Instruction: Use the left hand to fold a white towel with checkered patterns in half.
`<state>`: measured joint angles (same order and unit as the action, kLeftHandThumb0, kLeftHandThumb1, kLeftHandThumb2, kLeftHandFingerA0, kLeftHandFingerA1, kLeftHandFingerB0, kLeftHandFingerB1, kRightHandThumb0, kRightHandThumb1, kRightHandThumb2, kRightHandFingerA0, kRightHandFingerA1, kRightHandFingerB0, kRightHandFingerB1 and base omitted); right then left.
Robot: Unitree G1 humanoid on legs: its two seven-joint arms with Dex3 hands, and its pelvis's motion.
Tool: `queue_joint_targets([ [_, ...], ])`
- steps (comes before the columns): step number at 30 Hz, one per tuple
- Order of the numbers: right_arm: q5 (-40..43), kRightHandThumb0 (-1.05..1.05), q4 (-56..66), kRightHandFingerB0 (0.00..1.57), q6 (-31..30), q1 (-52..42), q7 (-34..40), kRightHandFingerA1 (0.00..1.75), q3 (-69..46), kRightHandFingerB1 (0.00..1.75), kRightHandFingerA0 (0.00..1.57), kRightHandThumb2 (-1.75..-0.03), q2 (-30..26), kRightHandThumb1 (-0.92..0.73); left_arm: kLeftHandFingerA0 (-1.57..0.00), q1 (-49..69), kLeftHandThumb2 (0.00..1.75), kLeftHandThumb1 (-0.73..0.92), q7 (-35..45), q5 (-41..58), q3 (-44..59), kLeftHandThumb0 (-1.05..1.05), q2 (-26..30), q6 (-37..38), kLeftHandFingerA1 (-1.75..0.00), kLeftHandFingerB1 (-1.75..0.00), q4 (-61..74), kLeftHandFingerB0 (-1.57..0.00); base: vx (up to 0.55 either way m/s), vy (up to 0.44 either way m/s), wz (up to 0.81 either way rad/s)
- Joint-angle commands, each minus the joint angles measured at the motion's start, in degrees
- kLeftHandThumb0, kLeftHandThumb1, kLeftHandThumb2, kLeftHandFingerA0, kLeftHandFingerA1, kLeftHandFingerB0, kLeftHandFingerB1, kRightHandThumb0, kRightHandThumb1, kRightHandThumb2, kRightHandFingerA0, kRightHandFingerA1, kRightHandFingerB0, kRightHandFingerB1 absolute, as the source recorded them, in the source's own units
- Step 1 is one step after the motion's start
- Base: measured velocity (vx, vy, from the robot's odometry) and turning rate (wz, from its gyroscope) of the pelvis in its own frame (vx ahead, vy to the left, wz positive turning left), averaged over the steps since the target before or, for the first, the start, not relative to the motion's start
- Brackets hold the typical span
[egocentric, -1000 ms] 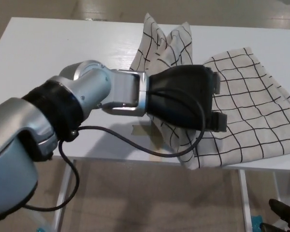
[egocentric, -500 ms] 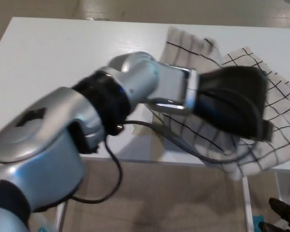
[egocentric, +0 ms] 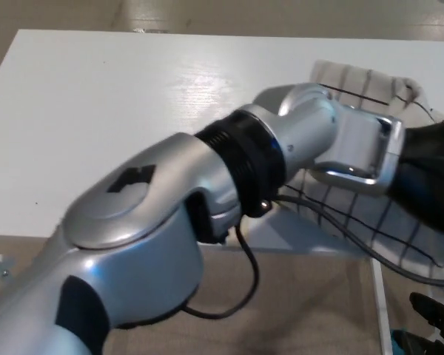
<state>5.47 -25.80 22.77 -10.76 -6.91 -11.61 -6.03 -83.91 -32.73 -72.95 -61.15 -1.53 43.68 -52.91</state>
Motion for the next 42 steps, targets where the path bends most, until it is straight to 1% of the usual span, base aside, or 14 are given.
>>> queue_joint_targets([
  [1, 1.2, -0.46, 1.0, 0.54, -1.2, -0.7, -0.9, 0.51, 0.0, 0.42, 0.66, -0.61, 0.0, -0.67, -1.24, -0.3, 0.76, 0.39, 2.0, 0.1, -0.4, -0.33, -0.9, -0.3, -1.46, -1.32, -0.5, -0.99, 0.00, 0.000, 0.00],
  [8, 2.4, -0.45, 1.9, 0.57, -2.8, -0.5, -2.2, 0.53, -0.3, 0.43, 0.68, -0.61, -0.4, -0.68, -1.25, -2.5, 0.70, 0.33, 6.3, -1.2, 0.0, -0.38, -0.3, -4.8, -1.50, -1.29, -3.4, -0.92, 0.00, 0.000, 0.00],
  [14, 2.8, -0.44, 3.2, 0.58, -3.9, -0.4, -2.3, 0.53, -0.3, 0.44, 0.69, -0.61, 0.1, -0.68, -0.85, -9.2, 0.54, 0.46, -0.3, -4.1, 0.2, -0.37, 1.6, -17.5, -1.75, -1.45, -12.4, -0.86, 0.00, 0.000, 0.00],
  [16, 2.9, -0.44, 3.5, 0.58, -3.9, -0.6, -2.3, 0.53, -0.4, 0.44, 0.69, -0.61, 0.0, -0.68, -0.86, -11.4, 0.56, 0.47, -1.0, -3.0, 1.3, -0.37, 2.5, -18.3, -1.75, -1.18, -14.7, -0.95, 0.00, 0.000, 0.00],
  [17, 2.8, -0.44, 3.6, 0.58, -4.1, -0.5, -2.4, 0.53, -0.4, 0.44, 0.69, -0.61, -0.3, -0.68, -1.26, -13.2, 0.80, 0.40, -2.2, -2.1, 2.2, -0.39, 3.5, -19.1, -1.42, -0.86, -16.2, -1.01, 0.00, 0.000, 0.00],
  [20, 2.5, -0.44, 3.6, 0.58, -4.5, 0.0, -2.9, 0.52, -0.2, 0.43, 0.69, -0.61, -1.0, -0.68, -0.87, -16.1, 0.56, 0.46, -2.8, -1.8, 2.6, -0.37, 4.5, -21.7, -1.75, -0.85, -18.4, -1.07, 0.00, 0.000, 0.00],
  [24, 2.7, -0.44, 4.3, 0.58, -5.0, 0.1, -2.9, 0.52, -0.1, 0.44, 0.69, -0.61, -0.9, -0.69, -0.88, -17.6, 0.56, 0.46, -1.2, -2.4, 1.6, -0.38, 3.2, -23.7, -1.75, -1.00, -20.3, -1.03, 0.00, 0.000, 0.00],
  [26, 3.0, -0.44, 4.9, 0.58, -5.7, 0.0, -3.0, 0.53, -0.1, 0.44, 0.69, -0.61, -0.9, -0.69, -1.28, -17.9, 0.79, 0.38, -0.5, -1.5, 2.0, -0.44, 2.1, -23.3, -1.45, -0.97, -20.3, -0.99, 0.00, 0.000, 0.00],
  [28, 3.3, -0.44, 5.2, 0.58, -6.1, -0.2, -3.2, 0.53, -0.2, 0.44, 0.69, -0.61, -0.7, -0.69, -0.87, -17.5, 0.56, 0.45, -2.3, -1.0, 2.1, -0.47, 1.7, -22.6, -1.75, -1.16, -20.5, -0.93, 0.00, 0.000, 0.00],
  [29, 3.4, -0.43, 5.4, 0.58, -6.4, -0.3, -3.3, 0.53, -0.2, 0.44, 0.68, -0.61, -0.7, -0.69, -1.22, -17.4, 0.78, 0.37, -3.2, -0.7, 2.1, -0.41, 1.5, -21.9, -1.43, -1.13, -20.6, -0.95, 0.00, 0.000, 0.00],
  [33, 3.7, -0.43, 6.4, 0.58, -7.3, -0.7, -3.6, 0.53, -0.2, 0.44, 0.68, -0.61, -0.7, -0.69, -1.22, -16.4, 0.81, 0.40, -4.7, 0.2, 2.5, -0.37, 1.5, -19.5, -1.39, -0.77, -20.3, -0.97, 0.00, 0.000, 0.00],
  [39, 3.4, -0.43, 6.6, 0.57, -7.1, -0.2, -3.3, 0.54, -0.5, 0.44, 0.68, -0.61, -0.6, -0.69, -1.22, -15.6, 0.81, 0.42, -7.8, -0.7, 1.3, -0.32, 1.0, -20.5, -1.39, -0.91, -21.0, -1.00, 0.00, 0.000, 0.00],
  [40, 3.4, -0.43, 6.8, 0.57, -7.2, -0.1, -3.4, 0.54, -0.5, 0.44, 0.68, -0.61, -0.6, -0.69, -0.86, -15.5, 0.55, 0.48, -7.3, -0.7, 1.2, -0.31, 0.6, -20.8, -1.75, -1.11, -21.1, -0.99, 0.00, 0.000, 0.00],
  [42, 3.4, -0.43, 7.0, 0.57, -7.3, -0.1, -3.4, 0.54, -0.4, 0.44, 0.69, -0.61, -0.6, -0.69, -0.86, -15.3, 0.55, 0.47, -5.9, -0.9, 0.7, -0.33, -0.4, -20.6, -1.75, -1.12, -20.9, -0.98, 0.00, 0.000, 0.00],
])
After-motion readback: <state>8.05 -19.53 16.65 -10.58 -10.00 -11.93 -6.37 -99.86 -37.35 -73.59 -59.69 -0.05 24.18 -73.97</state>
